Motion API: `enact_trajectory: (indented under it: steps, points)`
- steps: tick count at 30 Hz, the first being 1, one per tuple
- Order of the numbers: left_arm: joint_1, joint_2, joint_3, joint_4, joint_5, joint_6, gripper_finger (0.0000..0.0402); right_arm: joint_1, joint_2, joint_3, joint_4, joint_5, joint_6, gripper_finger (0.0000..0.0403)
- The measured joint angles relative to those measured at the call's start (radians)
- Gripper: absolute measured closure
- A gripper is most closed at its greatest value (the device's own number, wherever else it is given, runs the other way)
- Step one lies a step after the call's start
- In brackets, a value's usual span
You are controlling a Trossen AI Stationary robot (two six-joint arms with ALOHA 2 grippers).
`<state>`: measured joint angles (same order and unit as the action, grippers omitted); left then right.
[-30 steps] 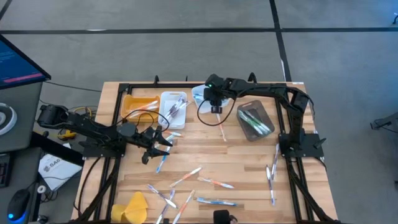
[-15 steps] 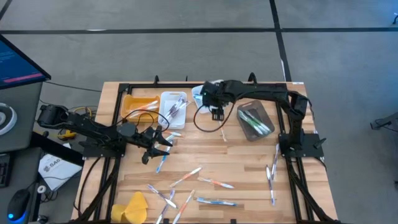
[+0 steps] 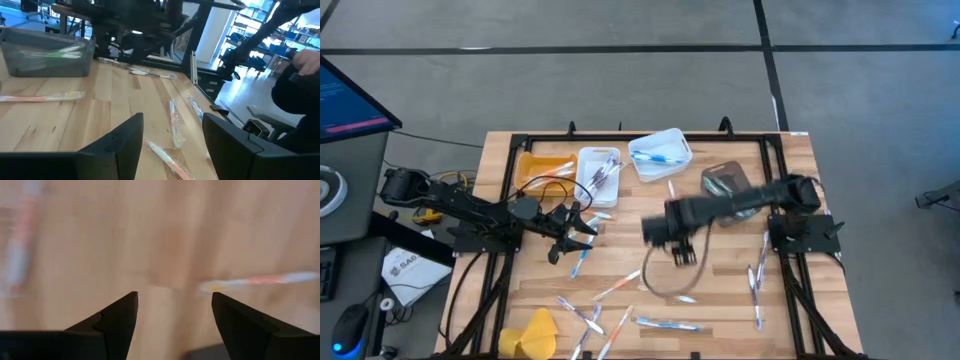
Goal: Pick & Place Toothbrushes
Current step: Put the orange toothbrush into the yellow bin
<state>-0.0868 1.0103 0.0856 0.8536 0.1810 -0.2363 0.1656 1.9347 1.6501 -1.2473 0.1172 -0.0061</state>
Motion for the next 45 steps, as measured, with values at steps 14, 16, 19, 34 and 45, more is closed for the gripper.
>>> enact_trajectory:
  steps: [14,16,19,34,45]
  points:
    - [0.0,0.0,0.0,0.008,0.0,0.03,0.0205,0.318,0.0,-0.017,0.291,0.002,0.358,0.0153]
    - [0.0,0.0,0.0,0.008,0.0,0.03,0.0205,0.326,0.0,-0.038,0.29,0.0,0.39,0.0153]
    - [0.0,0.0,0.0,0.016,0.0,0.03,0.0205,0.326,0.0,-0.08,0.225,-0.017,0.459,0.0153]
    - [0.0,0.0,0.0,0.002,0.01,0.03,0.0205,0.402,0.007,-0.149,0.404,-0.041,0.513,0.0153]
    - [0.0,0.0,-0.002,-0.009,0.029,0.03,0.0205,0.356,0.171,-0.147,0.392,-0.096,0.429,0.0153]
